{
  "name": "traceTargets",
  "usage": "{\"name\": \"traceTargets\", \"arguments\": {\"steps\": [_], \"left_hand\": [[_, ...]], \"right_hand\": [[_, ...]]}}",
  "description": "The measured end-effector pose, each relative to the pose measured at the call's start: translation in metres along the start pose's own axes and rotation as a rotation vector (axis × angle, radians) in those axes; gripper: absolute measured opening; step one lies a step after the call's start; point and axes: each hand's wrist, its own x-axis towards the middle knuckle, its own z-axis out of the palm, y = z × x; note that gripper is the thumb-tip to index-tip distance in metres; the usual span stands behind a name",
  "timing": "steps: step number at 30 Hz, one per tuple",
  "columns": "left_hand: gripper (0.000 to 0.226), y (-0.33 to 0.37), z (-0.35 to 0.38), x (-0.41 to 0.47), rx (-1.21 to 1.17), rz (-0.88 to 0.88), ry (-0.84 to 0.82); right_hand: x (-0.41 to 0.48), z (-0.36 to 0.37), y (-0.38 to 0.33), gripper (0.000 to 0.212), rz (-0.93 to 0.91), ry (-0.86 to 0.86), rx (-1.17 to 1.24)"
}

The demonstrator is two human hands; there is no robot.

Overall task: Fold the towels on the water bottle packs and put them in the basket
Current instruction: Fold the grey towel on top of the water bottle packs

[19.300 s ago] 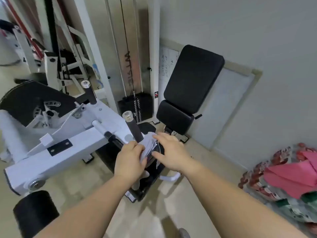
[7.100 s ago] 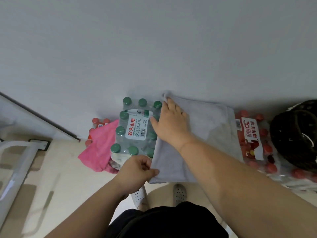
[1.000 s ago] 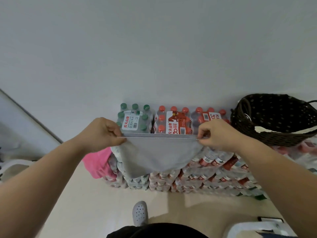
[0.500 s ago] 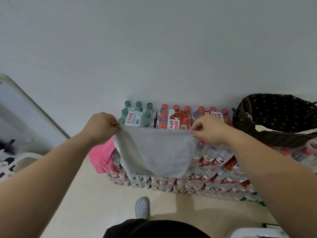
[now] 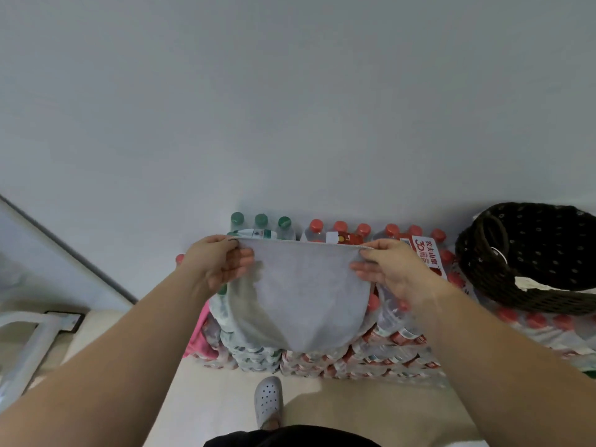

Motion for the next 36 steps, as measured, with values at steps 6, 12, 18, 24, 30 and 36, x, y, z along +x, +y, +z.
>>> {"name": "traceTargets", "arguments": {"steps": [6, 12, 18, 24, 30, 36], "left_hand": [[0.012, 0.024, 0.012, 0.06, 0.009, 0.045, 0.003], [0.011, 0.063, 0.024, 0.108, 0.08, 0.226, 0.036], [0.023, 0.085, 0.024, 0.116, 0.193, 0.355, 0.036], [0.016, 0.064, 0.004, 0.09, 0.41, 0.526, 0.041], [0.019, 0.009, -0.044, 0.056, 0.836, 0.752, -0.02], [0.03, -0.04, -0.073, 0.046, 1.066, 0.877, -0.008]], "right_hand": [[0.049, 0.019, -0.02, 0.01, 0.01, 0.079, 0.018], [0.087, 0.037, -0.057, 0.012, -0.077, 0.174, 0.043], [0.099, 0.036, -0.075, 0.01, -0.26, 0.233, -0.07], [0.07, 0.033, -0.047, 0.013, -0.38, 0.24, -0.422], [0.023, 0.02, 0.016, 0.024, -0.417, 0.129, -0.607], [0.005, 0.017, 0.055, 0.024, -0.566, 0.08, -0.809]]}}
